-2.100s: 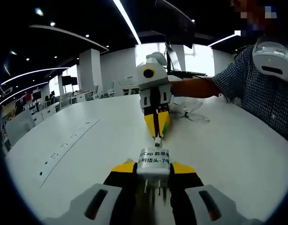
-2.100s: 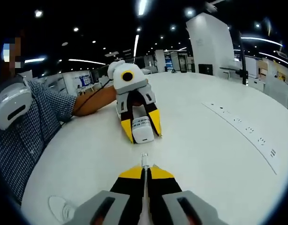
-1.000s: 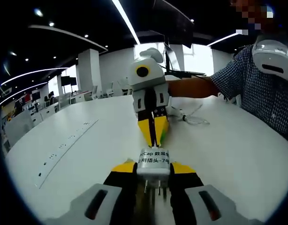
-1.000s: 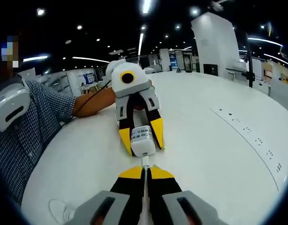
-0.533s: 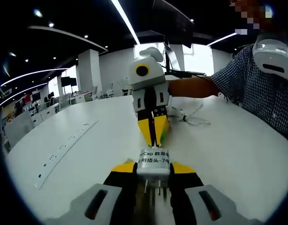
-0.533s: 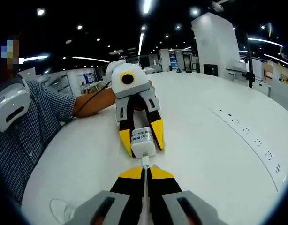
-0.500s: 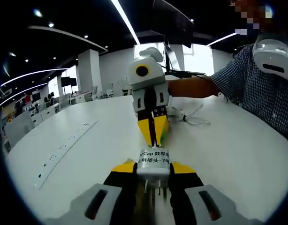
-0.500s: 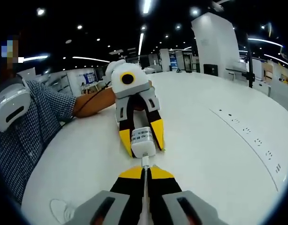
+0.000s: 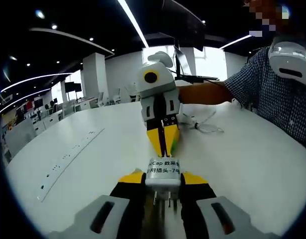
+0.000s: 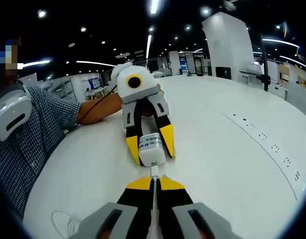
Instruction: Plug the desk Type‑C cable into the charger adapter.
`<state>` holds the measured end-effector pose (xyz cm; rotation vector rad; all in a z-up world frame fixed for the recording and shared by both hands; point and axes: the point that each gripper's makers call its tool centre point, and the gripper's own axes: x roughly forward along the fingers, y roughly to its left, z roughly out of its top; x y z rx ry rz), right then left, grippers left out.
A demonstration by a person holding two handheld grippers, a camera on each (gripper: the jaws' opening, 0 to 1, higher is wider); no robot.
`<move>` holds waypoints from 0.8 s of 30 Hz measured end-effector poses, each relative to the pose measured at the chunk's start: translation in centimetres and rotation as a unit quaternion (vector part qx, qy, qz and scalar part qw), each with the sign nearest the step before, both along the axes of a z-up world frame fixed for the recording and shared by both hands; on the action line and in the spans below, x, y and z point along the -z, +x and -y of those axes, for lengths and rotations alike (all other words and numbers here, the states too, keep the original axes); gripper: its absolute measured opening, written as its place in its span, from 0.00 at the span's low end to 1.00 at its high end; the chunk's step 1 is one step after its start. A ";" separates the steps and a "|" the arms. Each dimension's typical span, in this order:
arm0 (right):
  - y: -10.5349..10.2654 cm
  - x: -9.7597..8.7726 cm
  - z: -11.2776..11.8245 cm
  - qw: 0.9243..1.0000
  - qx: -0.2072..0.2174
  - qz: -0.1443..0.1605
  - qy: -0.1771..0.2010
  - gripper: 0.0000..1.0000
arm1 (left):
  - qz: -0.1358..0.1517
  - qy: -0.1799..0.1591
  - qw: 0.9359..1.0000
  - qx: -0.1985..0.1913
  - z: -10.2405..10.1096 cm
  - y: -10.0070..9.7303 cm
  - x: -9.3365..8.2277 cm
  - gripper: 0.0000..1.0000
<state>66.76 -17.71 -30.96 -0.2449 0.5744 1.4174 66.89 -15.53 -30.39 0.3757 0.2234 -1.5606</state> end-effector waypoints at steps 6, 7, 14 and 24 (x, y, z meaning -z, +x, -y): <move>0.0 0.2 0.1 1.000 0.002 -0.002 -0.002 0.06 | 0.000 0.000 1.000 0.000 0.0 0.0 0.0 0.27; 0.0 0.2 0.1 1.000 0.002 -0.003 -0.002 0.06 | 0.000 0.000 1.000 0.000 0.1 0.0 0.0 0.27; 0.0 -0.1 0.1 1.000 0.007 -0.010 0.007 0.06 | 0.000 0.001 1.000 -0.003 0.1 0.1 0.0 0.27; 0.0 0.0 0.0 0.999 0.020 -0.033 0.019 0.06 | 0.002 0.000 1.000 -0.007 0.4 0.2 -0.1 0.27</move>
